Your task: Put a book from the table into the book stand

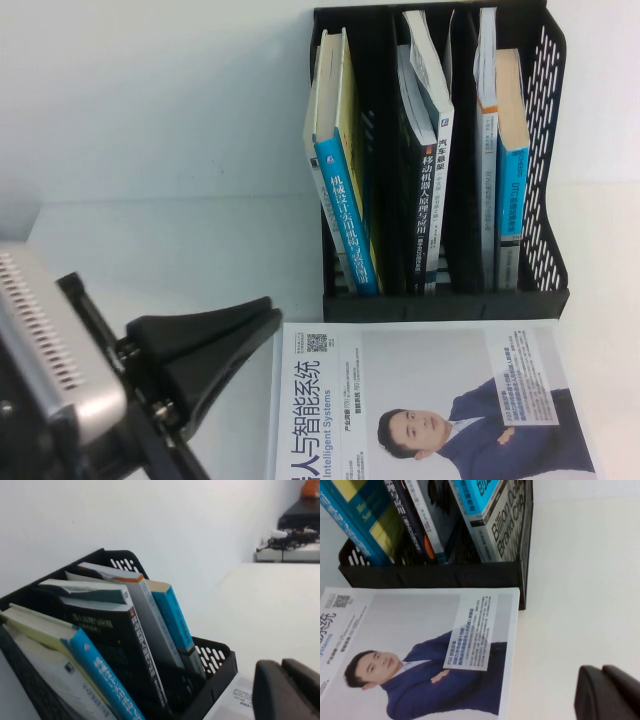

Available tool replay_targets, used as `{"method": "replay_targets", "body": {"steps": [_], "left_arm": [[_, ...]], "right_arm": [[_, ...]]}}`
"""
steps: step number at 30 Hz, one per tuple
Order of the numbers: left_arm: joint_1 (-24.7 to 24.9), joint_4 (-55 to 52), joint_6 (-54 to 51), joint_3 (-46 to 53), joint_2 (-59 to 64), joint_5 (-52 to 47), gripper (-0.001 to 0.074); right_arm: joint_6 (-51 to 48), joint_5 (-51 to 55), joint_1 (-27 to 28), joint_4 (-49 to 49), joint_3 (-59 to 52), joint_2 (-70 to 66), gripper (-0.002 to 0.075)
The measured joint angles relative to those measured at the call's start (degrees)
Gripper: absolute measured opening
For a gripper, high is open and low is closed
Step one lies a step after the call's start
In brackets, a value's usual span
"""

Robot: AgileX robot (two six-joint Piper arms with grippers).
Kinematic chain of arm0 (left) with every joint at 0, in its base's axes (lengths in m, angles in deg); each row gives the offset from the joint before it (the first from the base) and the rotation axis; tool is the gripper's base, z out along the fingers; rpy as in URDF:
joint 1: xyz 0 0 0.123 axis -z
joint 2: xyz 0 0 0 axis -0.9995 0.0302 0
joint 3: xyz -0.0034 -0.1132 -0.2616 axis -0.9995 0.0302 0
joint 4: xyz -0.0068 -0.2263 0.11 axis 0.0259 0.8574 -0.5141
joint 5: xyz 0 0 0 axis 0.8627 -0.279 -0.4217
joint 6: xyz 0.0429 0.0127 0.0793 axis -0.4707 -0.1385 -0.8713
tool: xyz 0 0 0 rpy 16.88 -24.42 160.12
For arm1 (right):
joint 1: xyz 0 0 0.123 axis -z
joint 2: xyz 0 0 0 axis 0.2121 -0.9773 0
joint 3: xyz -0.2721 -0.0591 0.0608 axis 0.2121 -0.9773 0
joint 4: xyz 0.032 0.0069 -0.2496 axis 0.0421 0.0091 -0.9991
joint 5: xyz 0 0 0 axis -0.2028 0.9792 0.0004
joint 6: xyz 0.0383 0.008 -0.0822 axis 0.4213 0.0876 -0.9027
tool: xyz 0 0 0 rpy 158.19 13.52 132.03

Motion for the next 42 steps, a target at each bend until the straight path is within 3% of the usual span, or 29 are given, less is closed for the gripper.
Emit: {"method": "replay_targets", "body": {"steps": [4,8,12,21,25,30,33,37,42], "left_arm": [[-5.9,0.0,7.1,6.8,-5.8,6.9,-0.0002],[-16.6,0.0,18.8,15.6,-14.2,11.9,-0.0002],[-26.6,0.0,31.0,21.7,-22.0,10.4,-0.0002],[-39.6,-1.5,44.5,30.4,-37.7,4.1,-0.0002],[-42.7,-9.7,53.6,30.4,-39.2,1.6,-0.0002],[-42.9,-24.0,58.7,30.4,-39.2,2.8,-0.0002],[-42.9,-25.5,59.5,30.4,-39.2,3.9,-0.0002],[-42.9,-12.2,53.4,30.4,-39.2,-0.1,-0.0002],[-42.9,16.0,31.8,30.4,-39.2,-10.2,-0.0002]], "right_arm": [[0.0,0.0,0.0,0.0,0.0,0.0,-0.0003],[0.0,0.0,0.0,0.0,0.0,0.0,-0.0003],[0.0,0.0,0.0,0.0,0.0,0.0,-0.0003],[0.1,0.0,0.0,0.0,0.0,0.0,-0.0003],[0.1,0.1,0.0,0.1,0.0,0.0,-0.0003],[0.1,0.1,0.0,0.6,0.0,0.0,-0.0003],[0.1,0.1,0.0,0.8,0.0,0.0,-0.0003],[0.1,0.1,0.0,1.2,0.0,0.0,-0.0003],[0.1,0.1,0.0,1.2,0.0,0.0,-0.0003]]}}
